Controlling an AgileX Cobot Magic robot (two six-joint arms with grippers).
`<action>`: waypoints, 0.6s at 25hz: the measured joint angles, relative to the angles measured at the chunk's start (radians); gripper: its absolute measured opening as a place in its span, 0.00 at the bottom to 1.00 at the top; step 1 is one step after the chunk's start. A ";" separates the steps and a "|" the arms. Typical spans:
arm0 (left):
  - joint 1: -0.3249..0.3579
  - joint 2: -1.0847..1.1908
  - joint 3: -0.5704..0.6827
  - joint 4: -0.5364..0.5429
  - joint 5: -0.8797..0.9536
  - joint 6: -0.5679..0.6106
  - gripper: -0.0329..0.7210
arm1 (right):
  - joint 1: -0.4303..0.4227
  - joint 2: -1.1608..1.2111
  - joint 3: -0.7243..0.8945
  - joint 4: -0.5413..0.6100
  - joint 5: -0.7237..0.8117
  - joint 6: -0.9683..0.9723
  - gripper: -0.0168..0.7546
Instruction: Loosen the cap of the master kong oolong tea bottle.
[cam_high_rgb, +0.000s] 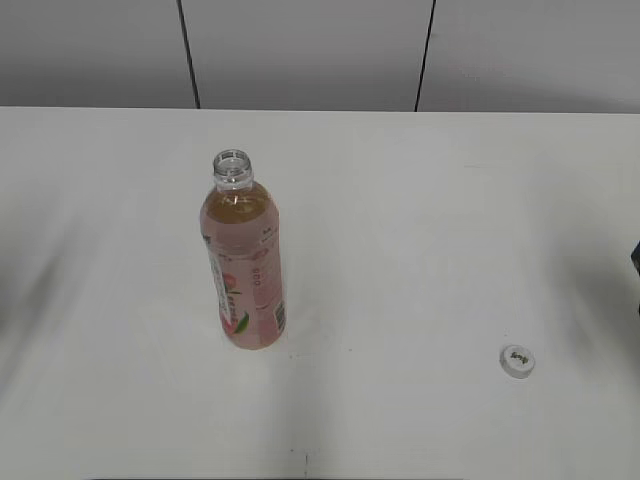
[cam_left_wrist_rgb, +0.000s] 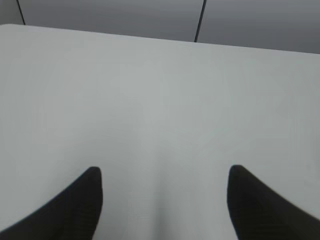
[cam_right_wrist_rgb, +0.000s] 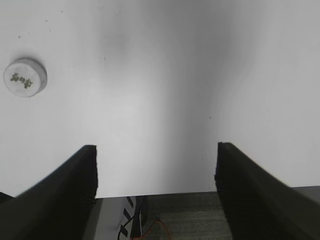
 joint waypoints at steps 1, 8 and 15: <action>0.000 -0.030 0.000 0.005 0.021 -0.007 0.67 | 0.000 0.000 0.000 0.000 0.004 0.000 0.74; -0.070 -0.202 -0.001 0.023 0.205 -0.106 0.67 | 0.000 -0.002 0.000 0.011 0.057 0.000 0.74; -0.157 -0.444 -0.001 0.025 0.375 -0.109 0.67 | 0.000 -0.134 0.023 0.021 0.070 -0.001 0.74</action>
